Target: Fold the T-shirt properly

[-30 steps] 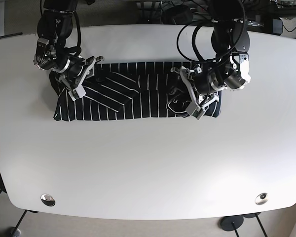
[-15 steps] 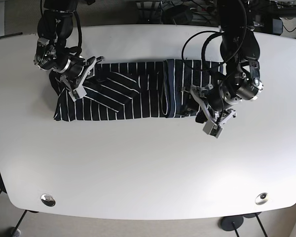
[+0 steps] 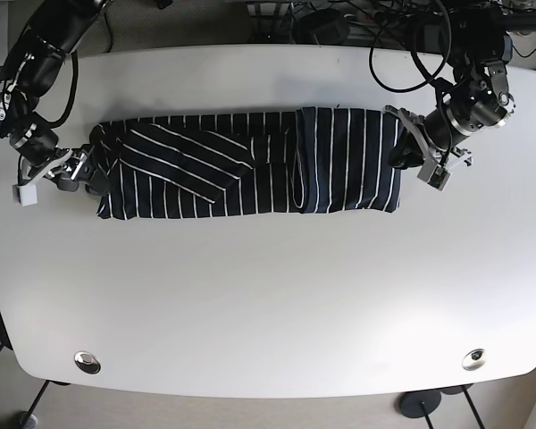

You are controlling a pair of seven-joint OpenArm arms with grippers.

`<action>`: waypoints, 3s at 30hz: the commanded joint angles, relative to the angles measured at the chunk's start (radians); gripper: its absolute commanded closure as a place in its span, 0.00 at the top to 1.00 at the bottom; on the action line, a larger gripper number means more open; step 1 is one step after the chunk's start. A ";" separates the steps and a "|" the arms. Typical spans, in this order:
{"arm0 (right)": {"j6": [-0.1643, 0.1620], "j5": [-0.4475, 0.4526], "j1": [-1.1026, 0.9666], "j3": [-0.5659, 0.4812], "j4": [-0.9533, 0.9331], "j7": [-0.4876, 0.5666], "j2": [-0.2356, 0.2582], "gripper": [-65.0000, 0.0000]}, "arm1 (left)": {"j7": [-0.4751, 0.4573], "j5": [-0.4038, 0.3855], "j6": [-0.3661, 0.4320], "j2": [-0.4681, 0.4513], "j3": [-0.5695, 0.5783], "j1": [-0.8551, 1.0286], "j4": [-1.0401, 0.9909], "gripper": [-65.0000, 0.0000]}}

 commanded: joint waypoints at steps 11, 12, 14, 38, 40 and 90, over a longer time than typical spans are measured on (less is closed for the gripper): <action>0.003 0.023 -0.016 -0.086 -0.179 0.022 -0.036 0.85 | -0.019 -0.013 -0.001 -0.011 -0.009 -0.095 -0.169 0.03; 0.003 0.023 -0.020 -0.104 -0.179 0.022 -0.050 0.85 | -0.019 -0.013 -0.001 -0.011 -0.009 -0.095 -0.171 0.03; 0.003 0.023 -0.022 -0.110 -0.179 0.022 -0.070 0.85 | -0.019 -0.013 -0.001 -0.011 -0.009 -0.095 -0.171 0.03; 0.000 -0.065 -0.059 -0.273 0.456 0.017 -0.111 0.03 | -0.019 -0.006 -0.001 0.099 0.000 -0.154 -0.321 0.03; 0.000 -0.065 -0.060 -0.348 0.522 0.017 -0.139 0.03 | -0.019 -0.006 -0.001 0.101 0.000 -0.166 -0.323 0.03; 0.000 -0.464 -0.011 -1.071 0.240 0.236 -0.392 0.70 | 0.084 -0.006 -0.001 -0.080 -0.491 -0.078 -0.022 0.04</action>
